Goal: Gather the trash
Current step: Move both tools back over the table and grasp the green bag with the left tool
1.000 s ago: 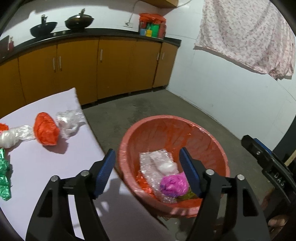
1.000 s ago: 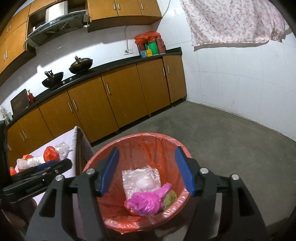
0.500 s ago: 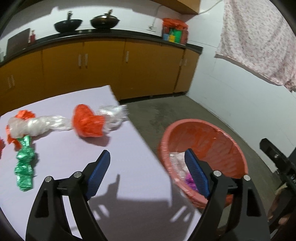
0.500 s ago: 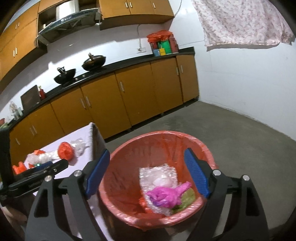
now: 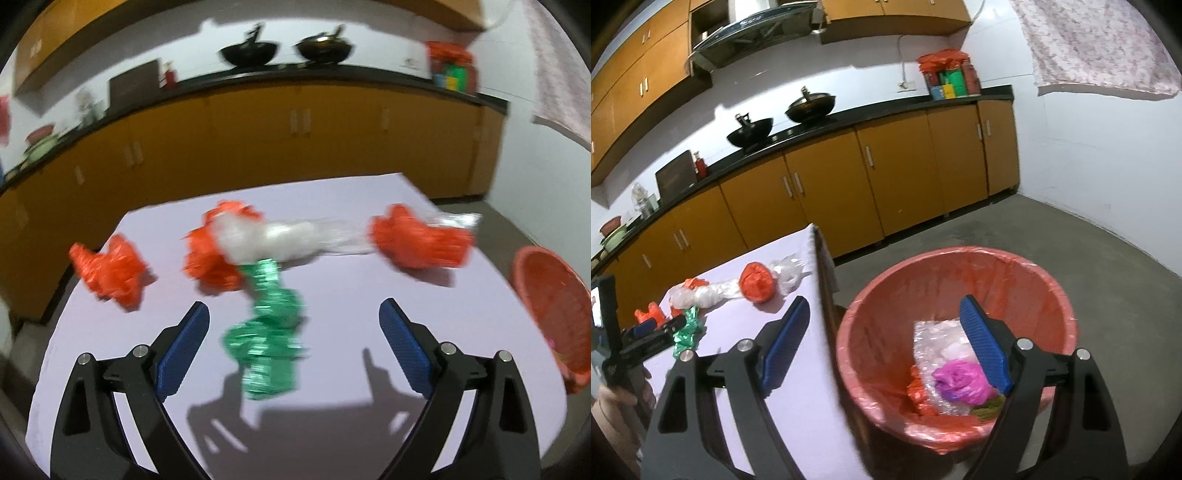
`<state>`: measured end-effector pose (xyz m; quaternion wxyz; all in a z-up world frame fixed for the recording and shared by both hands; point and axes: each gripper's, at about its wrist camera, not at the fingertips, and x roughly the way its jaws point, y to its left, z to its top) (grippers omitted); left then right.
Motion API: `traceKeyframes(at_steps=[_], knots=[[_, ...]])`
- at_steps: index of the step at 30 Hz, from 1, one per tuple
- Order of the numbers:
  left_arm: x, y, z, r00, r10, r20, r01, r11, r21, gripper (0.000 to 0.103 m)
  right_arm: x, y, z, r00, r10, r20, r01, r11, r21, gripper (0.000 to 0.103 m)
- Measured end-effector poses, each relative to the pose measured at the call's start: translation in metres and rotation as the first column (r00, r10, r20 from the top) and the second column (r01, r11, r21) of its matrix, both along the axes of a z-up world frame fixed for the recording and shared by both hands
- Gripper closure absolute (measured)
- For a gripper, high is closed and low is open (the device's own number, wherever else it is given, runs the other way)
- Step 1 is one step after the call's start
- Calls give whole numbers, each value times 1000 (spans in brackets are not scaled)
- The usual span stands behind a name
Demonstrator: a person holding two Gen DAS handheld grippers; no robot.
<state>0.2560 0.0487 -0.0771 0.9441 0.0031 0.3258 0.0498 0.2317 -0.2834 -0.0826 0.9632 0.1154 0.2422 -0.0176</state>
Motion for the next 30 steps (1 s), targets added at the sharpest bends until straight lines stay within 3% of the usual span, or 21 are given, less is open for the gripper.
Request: traceKeyframes(at_steps=[4,9,12,15,19,22,30], knots=[[14,23,-13,997,45,-61,-47,998,-34,10,7,17,0,999,33,-10,-33,999,-12,22],[26,31,-28,993,36,-116,-41,998,-44,10,15,34,2,998,66,-18,-67,997,-30,22],[32,34,-33,988,27,-151,-37,998,-58,16,21,45,2,996,86,-24,-87,996,-35,22],[38,35,-37,985,17,-172,-30,997,-75,24,28,57,2,993,112,-31,-113,993,-34,22],[43,38,-46,976,-11,-216,-10,996,-94,48,37,75,2,988,148,-39,-149,988,-39,22],[40,39,-44,979,-36,-202,15,994,-105,70,46,91,1,982,184,-47,-186,982,-46,22],[-5,58,-24,993,-70,-98,59,992,-115,71,79,133,-6,962,262,-74,-266,963,-42,22]])
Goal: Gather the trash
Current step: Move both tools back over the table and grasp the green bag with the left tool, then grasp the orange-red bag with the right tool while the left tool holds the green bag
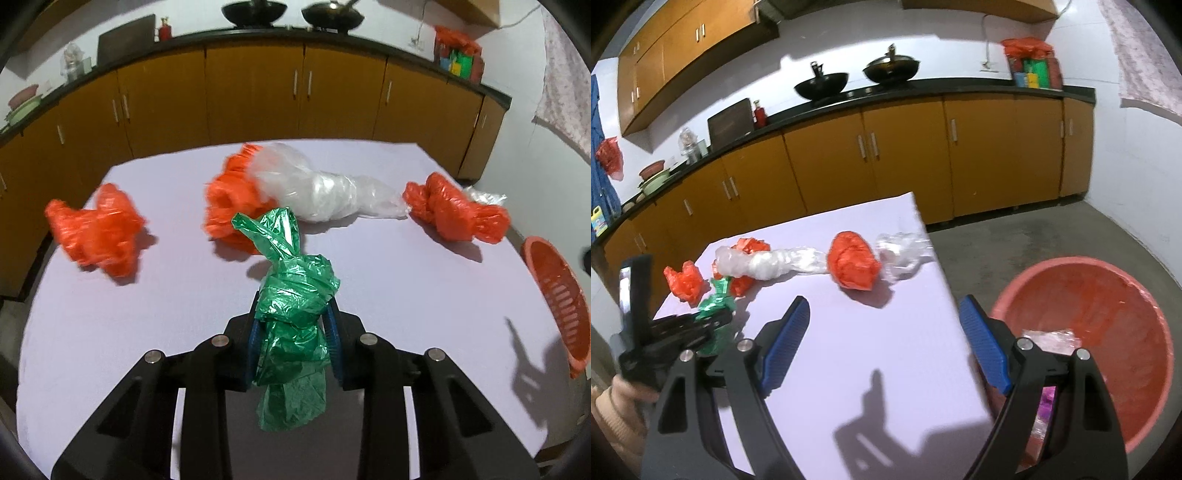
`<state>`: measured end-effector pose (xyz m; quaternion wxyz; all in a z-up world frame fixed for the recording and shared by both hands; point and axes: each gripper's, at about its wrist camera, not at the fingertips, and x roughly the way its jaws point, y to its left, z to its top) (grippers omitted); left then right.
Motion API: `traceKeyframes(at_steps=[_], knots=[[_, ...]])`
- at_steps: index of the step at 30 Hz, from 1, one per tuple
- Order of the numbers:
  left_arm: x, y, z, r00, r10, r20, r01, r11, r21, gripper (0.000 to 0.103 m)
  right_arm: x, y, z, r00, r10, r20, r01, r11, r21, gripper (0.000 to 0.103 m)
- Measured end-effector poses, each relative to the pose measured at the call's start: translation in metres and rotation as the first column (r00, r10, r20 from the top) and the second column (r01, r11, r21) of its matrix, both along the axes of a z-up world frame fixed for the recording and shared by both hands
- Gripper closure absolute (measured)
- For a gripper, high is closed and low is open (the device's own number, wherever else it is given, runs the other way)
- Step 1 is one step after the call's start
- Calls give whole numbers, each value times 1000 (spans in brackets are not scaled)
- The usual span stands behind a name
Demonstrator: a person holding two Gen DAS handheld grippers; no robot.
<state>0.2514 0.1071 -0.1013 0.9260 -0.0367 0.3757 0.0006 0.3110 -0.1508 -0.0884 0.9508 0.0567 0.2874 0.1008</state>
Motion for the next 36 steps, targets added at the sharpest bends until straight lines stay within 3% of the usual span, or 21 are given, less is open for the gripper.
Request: traceKeyframes(at_steps=[8,16,19,20,26,36], knots=[[-24,51,22,990,122,77,-119,992,-46,71,57,28,-13,998,-22,-54,23,1000,20,36],[-21,79,18,980,185,70,-181,982,-57,71,98,42,-34,992,-36,-122,33,999,-30,50],[-21,81,15,980,185,67,-182,982,-57,71,104,44,-41,989,-29,-143,23,999,-41,61],[-21,82,14,980,186,66,-182,982,-58,71,104,46,-42,989,-23,-145,17,999,-49,69],[-20,84,11,980,187,64,-183,981,-66,71,97,53,-42,990,8,-139,-16,998,-57,89],[-25,72,22,983,158,93,-152,986,-71,71,50,59,-19,992,98,-78,-102,994,-42,94]])
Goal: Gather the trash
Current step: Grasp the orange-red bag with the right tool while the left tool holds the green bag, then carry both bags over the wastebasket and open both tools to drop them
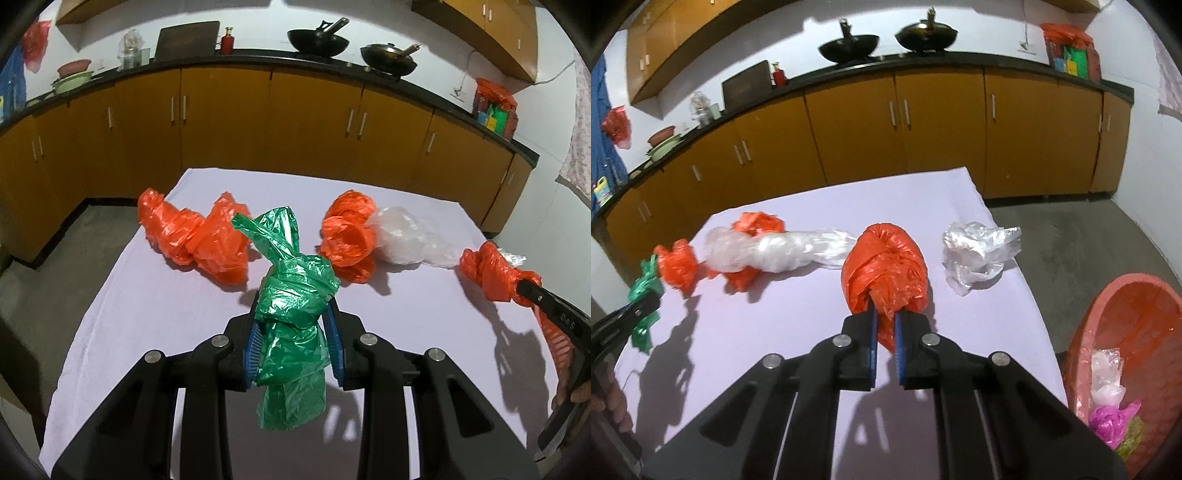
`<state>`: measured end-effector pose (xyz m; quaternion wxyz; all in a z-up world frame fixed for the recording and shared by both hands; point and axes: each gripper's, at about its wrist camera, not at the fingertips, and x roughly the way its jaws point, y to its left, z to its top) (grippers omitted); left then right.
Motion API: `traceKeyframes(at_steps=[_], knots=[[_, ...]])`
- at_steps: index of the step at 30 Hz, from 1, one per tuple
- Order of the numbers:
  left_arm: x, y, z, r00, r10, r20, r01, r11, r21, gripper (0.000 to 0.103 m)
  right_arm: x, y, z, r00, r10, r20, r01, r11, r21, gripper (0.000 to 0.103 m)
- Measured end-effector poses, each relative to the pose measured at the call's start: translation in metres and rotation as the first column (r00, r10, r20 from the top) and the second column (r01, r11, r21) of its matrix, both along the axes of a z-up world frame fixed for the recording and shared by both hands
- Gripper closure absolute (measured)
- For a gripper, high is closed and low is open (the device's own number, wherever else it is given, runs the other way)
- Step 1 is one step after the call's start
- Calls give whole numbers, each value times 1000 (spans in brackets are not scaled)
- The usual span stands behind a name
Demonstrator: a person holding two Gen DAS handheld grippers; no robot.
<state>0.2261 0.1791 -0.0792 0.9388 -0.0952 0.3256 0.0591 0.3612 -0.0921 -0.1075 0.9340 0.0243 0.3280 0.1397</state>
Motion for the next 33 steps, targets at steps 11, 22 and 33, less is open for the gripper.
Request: traceKeyframes(at_steps=[11,22,33], knots=[[-7,-50,21,994,-105,45,105,994,-4,71,-61,-37,36,994,-48,94,46,999,28,94],[-13,-111,43,967,-235,100,237,972,-11,71,-103,-96,54,965,-197,171,197,980,18,94],[-13,-172,50,927,-358,112,362,932,-17,71,-131,-154,52,924,-343,172,338,939,54,94]])
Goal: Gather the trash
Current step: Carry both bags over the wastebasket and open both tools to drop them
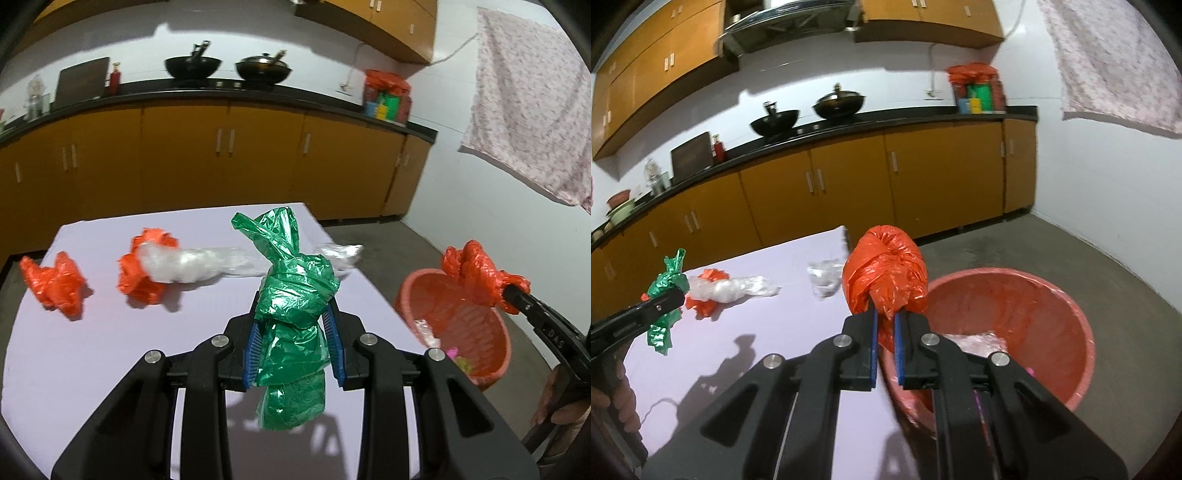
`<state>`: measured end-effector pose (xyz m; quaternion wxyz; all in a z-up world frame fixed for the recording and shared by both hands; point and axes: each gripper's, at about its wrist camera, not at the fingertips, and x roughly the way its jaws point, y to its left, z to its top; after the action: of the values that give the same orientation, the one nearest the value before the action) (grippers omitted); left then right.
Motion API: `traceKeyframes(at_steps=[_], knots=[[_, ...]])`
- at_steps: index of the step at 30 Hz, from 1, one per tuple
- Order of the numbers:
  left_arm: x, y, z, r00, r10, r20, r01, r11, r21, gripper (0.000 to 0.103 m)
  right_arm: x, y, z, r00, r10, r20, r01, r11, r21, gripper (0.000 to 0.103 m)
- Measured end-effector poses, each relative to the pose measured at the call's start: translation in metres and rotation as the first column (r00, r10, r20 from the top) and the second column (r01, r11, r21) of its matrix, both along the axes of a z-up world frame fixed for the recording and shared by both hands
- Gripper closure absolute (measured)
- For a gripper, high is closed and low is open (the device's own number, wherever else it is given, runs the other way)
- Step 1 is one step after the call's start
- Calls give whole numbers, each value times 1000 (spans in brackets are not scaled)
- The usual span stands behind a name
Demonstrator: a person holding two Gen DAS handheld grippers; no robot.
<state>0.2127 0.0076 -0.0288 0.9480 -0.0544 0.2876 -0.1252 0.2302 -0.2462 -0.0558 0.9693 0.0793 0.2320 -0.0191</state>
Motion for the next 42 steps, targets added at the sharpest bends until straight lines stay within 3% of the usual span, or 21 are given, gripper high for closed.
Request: traceKeyframes(at_steps=[23,42], knots=[[8,-99,-5,979,-205,-13,205,979,-1,71,-25,-65,-14,986,-166,-4,166,985,38,94],[27,-180,-26,930,-359,-74,361,932,20,71,-23,-100,-25,973,-231,-12,231,971,62,94]])
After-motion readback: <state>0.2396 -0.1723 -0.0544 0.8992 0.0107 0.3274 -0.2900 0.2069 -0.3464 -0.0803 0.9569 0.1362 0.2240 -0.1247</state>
